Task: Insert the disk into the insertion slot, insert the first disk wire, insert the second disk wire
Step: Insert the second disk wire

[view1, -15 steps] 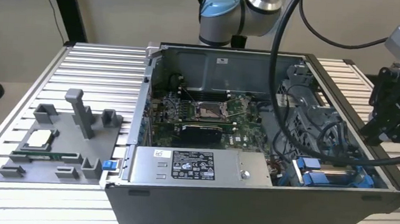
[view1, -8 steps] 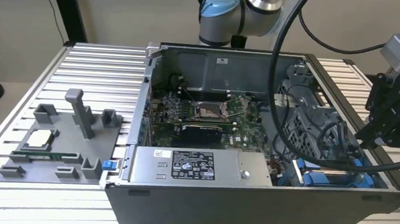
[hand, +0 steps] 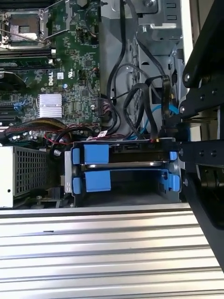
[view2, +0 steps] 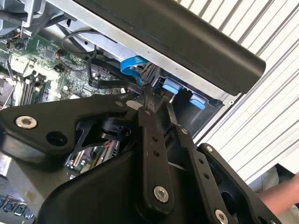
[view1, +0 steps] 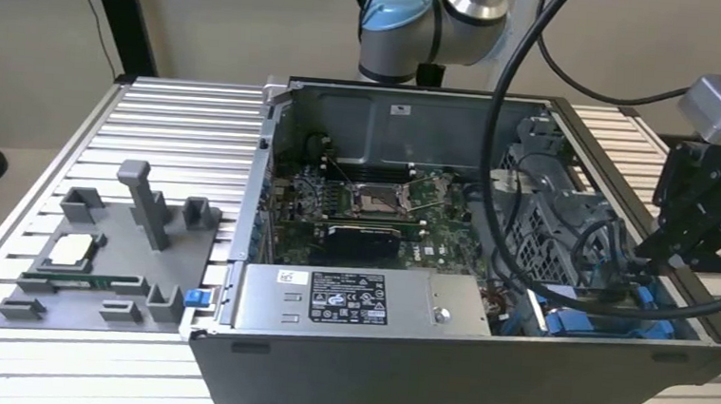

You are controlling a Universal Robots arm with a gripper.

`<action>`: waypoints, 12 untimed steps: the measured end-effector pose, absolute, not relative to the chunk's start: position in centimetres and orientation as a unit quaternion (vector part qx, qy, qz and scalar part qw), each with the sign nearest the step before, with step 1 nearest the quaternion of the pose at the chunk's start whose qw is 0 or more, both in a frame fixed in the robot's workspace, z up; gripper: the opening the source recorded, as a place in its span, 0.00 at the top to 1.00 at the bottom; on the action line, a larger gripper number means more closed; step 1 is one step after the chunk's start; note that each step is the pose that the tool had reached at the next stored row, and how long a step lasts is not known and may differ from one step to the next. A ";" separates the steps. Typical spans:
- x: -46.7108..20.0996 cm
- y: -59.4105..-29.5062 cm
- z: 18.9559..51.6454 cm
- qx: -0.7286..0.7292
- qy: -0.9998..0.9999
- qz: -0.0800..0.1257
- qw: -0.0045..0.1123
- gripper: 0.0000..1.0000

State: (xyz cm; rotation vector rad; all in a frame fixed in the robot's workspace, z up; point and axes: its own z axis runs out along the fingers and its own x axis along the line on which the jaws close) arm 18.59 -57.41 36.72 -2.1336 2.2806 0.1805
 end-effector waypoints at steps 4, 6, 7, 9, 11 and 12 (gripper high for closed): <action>18.6 -57.3 36.6 -0.682 0.729 0.058 0.007 0.00; 18.6 -57.2 36.5 -0.682 0.729 0.059 0.007 0.00; 18.6 -57.1 36.5 -0.682 0.729 0.059 0.007 0.00; 18.7 -57.1 36.4 -0.682 0.729 0.059 0.007 0.00; 18.8 -57.1 36.2 -0.682 0.729 0.059 0.007 0.00; 18.8 -57.0 36.1 -0.682 0.729 0.059 0.007 0.00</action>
